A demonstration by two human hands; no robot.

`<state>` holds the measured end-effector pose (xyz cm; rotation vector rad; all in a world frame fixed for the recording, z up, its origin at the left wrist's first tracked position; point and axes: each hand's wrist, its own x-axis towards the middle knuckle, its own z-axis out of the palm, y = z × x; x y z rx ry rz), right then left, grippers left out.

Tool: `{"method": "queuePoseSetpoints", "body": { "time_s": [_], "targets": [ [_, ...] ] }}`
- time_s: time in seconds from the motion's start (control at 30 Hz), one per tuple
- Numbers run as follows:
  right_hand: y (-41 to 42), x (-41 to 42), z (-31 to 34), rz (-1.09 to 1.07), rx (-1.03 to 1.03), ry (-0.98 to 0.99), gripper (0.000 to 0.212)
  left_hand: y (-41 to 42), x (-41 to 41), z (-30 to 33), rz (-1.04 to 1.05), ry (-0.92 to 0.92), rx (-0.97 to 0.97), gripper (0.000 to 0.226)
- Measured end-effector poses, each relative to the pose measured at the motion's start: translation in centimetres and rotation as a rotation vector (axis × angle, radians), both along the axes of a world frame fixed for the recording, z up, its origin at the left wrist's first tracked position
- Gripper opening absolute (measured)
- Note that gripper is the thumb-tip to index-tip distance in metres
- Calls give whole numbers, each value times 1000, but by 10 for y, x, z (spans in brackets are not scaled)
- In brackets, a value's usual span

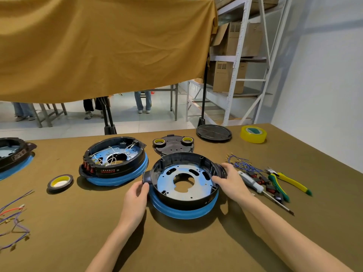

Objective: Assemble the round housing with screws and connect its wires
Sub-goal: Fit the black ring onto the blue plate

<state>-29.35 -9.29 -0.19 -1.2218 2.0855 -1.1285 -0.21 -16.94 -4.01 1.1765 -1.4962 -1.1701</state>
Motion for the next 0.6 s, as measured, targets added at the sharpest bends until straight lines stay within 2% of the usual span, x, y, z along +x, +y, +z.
{"method": "queuePoseSetpoints", "body": {
  "time_s": [0.1,0.33,0.5,0.6],
  "targets": [
    [2,-2,2,-20,-41,-26,66,4,-3,3,3,16,-14,18],
    [11,6,12,21,-297,-57,64,4,-5,13,112,131,-33,16],
    [8,4,41,21,-393,-199,37,1,2,25,92,250,-35,18],
    [12,3,49,42,-414,-223,39,2,6,35,71,290,-70,20]
  ]
}}
